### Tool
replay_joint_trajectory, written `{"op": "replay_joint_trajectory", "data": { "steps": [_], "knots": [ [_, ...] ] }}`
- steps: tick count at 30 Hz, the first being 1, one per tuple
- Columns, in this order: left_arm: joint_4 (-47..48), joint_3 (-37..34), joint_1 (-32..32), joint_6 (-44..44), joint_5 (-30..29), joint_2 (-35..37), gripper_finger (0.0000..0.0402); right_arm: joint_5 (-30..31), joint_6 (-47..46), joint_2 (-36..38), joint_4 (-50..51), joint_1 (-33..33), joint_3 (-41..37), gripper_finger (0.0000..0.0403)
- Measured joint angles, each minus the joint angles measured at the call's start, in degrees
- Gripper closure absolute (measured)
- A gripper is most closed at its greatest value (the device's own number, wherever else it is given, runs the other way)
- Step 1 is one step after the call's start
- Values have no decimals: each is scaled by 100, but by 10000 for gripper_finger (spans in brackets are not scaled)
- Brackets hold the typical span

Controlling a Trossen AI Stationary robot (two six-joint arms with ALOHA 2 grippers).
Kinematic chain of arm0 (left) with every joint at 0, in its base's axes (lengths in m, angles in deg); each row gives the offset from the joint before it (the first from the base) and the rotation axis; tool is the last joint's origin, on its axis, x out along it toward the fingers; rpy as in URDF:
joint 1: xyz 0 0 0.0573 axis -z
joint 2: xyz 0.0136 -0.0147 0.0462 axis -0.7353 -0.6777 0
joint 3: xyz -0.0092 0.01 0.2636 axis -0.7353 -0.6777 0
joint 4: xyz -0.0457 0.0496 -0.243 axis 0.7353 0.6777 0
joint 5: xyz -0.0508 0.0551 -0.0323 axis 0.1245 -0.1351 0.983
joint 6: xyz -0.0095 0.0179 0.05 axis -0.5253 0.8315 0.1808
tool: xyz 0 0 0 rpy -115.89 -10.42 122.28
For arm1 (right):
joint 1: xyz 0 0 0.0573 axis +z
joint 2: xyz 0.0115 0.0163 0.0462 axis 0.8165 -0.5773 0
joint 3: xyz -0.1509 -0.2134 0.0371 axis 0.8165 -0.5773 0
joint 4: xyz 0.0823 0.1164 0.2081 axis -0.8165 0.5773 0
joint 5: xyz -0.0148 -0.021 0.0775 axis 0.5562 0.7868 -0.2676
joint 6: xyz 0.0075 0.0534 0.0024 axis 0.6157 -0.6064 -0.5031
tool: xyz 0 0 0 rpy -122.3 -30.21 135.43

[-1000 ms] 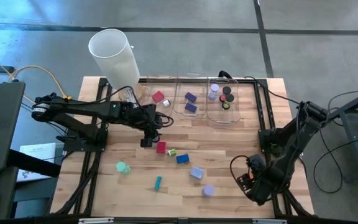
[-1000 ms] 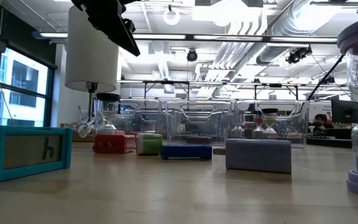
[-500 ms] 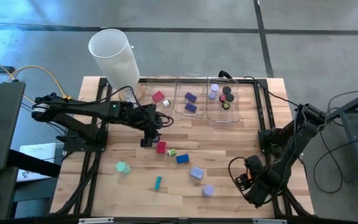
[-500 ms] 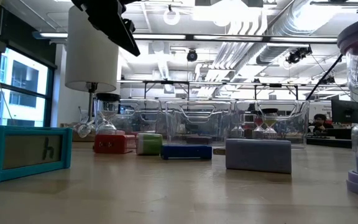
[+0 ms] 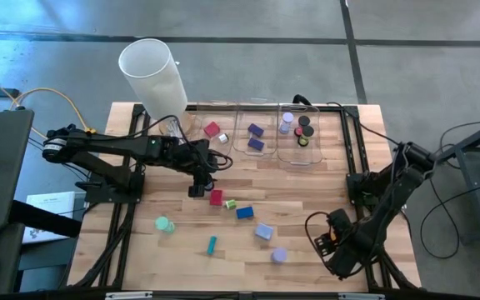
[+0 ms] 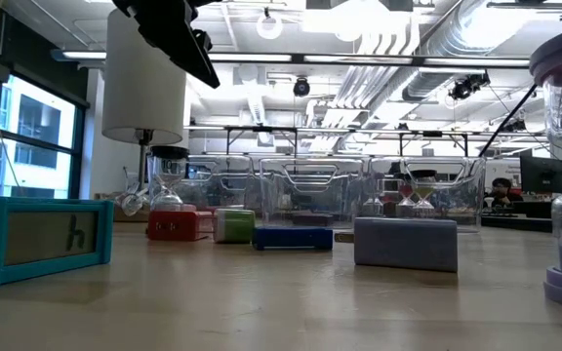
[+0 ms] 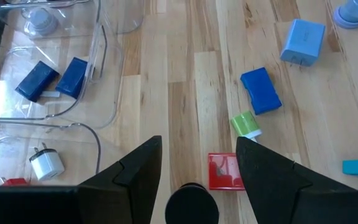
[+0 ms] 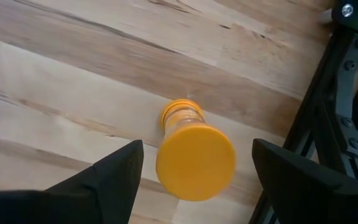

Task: Pick & Place Office items
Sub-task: Put the yellow hourglass into the right transparent bin

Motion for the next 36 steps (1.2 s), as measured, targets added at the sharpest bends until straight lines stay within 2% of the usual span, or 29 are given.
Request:
{"op": "replay_joint_trajectory", "data": {
  "steps": [18, 28, 36],
  "knots": [
    [-106, 0, 0, 21, 0, 0, 204, -120, -19, -167, -81, 2, -15, 112],
    [-133, 0, 0, 23, 0, 0, 204, -282, -43, -167, -895, -2, -721, 112],
    [-341, 0, 0, 67, 0, 0, 204, -273, -7, -167, -1013, -4, -829, 115]
  ]
}}
